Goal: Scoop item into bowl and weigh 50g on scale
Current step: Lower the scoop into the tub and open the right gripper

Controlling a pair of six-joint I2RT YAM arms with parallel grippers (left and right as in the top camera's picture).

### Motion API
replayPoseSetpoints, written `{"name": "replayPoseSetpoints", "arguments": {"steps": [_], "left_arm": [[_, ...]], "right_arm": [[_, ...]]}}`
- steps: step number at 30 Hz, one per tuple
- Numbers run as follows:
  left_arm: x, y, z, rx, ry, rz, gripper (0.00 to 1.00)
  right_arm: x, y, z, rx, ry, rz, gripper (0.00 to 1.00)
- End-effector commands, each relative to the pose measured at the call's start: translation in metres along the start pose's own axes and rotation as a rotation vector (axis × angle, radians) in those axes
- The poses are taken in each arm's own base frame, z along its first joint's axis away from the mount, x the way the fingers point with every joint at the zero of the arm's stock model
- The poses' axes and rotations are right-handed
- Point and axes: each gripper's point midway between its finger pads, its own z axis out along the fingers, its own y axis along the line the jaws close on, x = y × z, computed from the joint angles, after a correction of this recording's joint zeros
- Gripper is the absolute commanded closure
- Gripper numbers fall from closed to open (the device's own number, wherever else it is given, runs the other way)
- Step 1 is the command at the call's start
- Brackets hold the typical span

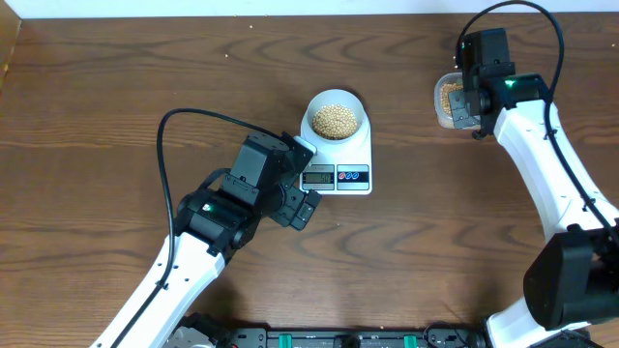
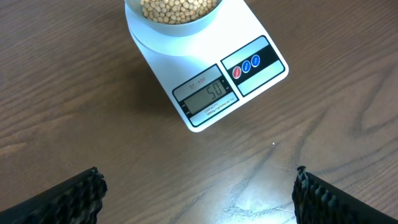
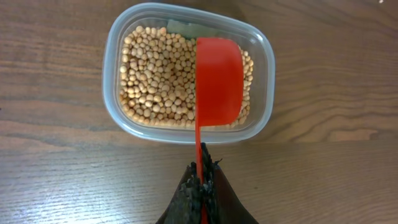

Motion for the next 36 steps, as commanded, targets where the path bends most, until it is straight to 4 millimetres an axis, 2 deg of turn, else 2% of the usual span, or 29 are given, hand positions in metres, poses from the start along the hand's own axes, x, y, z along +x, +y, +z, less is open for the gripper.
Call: {"name": "replayPoseSetpoints", "arguments": {"steps": [1, 3, 5, 11, 18, 26, 29, 36], "left_arm": [[-0.003, 0.002, -0.001, -0.01, -0.006, 0.012, 0.02], [-0.003, 0.002, -0.001, -0.01, -0.006, 0.012, 0.02], [-0.003, 0.002, -0.001, -0.01, -0.006, 0.012, 0.02], [-0.003, 0.002, -0.001, -0.01, -0.006, 0.012, 0.02], [-0.003, 0.002, -0.001, -0.01, -0.006, 0.012, 0.02], [-0.003, 0.002, -0.001, -0.01, -0.006, 0.012, 0.02], [-0.003, 0.002, -0.001, -0.01, -0.006, 0.012, 0.02], [-0.003, 0.002, -0.001, -0.01, -0.006, 0.012, 0.02]], "right_arm": [[-0.012, -0.009, -0.015, 0.034, -0.05, 0.033, 0.99], [-0.012, -0.009, -0.015, 0.033, -0.052, 0.088, 0.98], [-0.011, -0.01, -0.015, 0.031, -0.051, 0.153, 0.94], [-0.015, -0.002, -0.013, -0.068, -0.054, 0.358, 0.58], [-0.022, 0.008, -0.012, -0.215, -0.051, 0.529, 0.48], [-0.021, -0.003, -0.008, -0.239, -0.014, 0.832, 0.13], [-0.021, 0.0, -0.008, -0.279, 0.007, 0.901, 0.09], [-0.014, 0.007, -0.009, -0.331, 0.057, 0.903, 0.01]]}}
